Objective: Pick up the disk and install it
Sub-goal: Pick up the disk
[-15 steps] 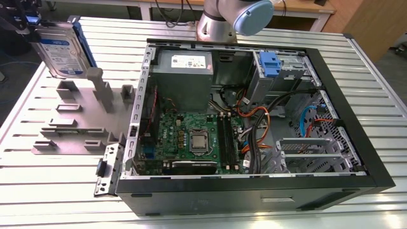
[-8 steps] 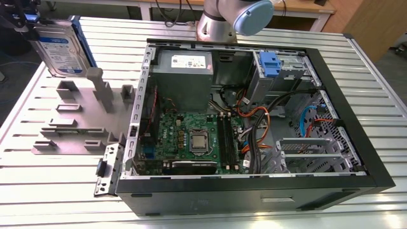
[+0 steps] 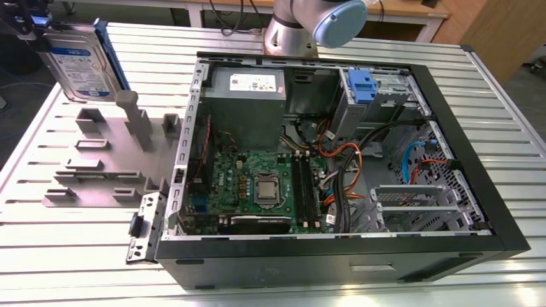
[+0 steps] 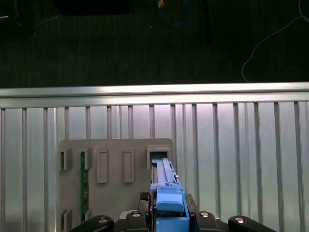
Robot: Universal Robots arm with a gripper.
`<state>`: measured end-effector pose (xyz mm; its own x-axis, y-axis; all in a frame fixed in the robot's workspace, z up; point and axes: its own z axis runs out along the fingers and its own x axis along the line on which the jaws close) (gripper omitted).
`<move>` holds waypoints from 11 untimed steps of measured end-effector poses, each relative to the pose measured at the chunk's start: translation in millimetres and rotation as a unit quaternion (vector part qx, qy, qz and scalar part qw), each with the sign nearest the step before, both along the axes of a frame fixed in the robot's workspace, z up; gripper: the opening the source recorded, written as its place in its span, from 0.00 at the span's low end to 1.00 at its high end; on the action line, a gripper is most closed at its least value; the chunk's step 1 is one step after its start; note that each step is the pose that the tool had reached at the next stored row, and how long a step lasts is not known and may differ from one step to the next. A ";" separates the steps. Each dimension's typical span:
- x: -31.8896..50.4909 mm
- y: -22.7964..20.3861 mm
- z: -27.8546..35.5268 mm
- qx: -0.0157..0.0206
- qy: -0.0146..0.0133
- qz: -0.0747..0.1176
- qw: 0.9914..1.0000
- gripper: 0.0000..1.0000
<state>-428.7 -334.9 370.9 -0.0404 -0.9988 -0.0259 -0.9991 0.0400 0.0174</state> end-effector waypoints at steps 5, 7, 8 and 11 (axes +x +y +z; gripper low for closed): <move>0.0 0.0 1.7 0.000 0.000 0.000 1.000 0.37; 0.0 0.0 2.8 0.000 0.000 0.000 1.000 0.37; 0.0 0.0 3.3 0.000 0.000 0.000 1.000 0.37; 0.0 0.0 5.1 0.000 0.000 0.000 1.000 0.37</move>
